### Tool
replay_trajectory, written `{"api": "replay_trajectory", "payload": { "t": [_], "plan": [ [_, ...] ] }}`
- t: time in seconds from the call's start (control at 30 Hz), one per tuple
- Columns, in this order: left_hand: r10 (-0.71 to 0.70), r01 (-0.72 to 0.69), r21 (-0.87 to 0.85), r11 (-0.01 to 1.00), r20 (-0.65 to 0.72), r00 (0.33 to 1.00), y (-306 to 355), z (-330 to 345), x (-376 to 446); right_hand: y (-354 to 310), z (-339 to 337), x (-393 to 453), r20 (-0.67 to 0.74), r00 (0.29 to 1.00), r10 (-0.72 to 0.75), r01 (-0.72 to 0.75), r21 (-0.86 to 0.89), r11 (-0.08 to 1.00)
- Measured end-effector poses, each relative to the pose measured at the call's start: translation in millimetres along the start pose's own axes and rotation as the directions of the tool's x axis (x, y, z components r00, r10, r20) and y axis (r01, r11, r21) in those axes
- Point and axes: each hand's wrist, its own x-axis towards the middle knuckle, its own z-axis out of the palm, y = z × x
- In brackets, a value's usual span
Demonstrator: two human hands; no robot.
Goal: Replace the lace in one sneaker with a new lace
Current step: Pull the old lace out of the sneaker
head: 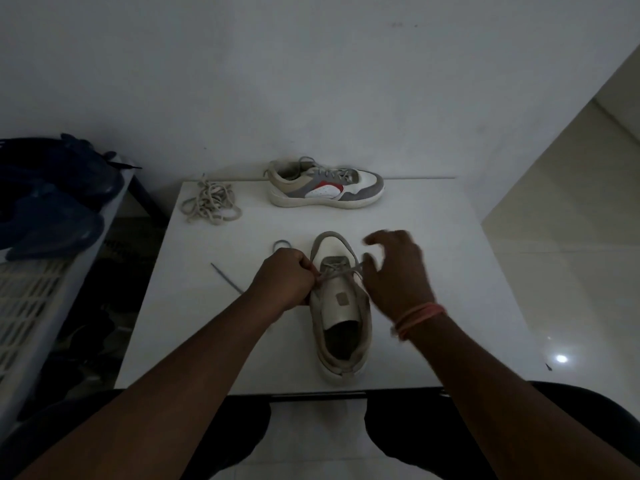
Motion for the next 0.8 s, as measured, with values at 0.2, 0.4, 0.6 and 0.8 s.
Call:
{"api": "replay_trajectory", "payload": {
  "t": [0.2, 0.4, 0.6, 0.8],
  "plan": [
    [-0.021, 0.022, -0.032, 0.999, 0.028, 0.999, 0.0, -1.1, -0.4, -22.2, 15.2, -15.5, 0.044, 0.985, -0.165, 0.171, -0.347, 0.922],
    [-0.036, 0.041, -0.112, 0.993, 0.045, 0.998, 4.2, -2.6, -5.1, 14.4, -23.3, 13.7, -0.266, 0.926, 0.267, -0.333, -0.244, 0.911],
    [-0.042, 0.044, -0.066, 0.997, 0.03, 0.999, 5.7, -1.4, -4.5, -24.9, 23.6, -21.3, 0.199, 0.965, -0.169, 0.23, -0.34, 0.912],
    [-0.071, 0.081, -0.158, 0.984, 0.064, 0.995, 5.6, -2.1, -7.1, 4.7, -16.2, 11.7, -0.28, 0.95, 0.14, -0.242, -0.37, 0.897]
  ]
}}
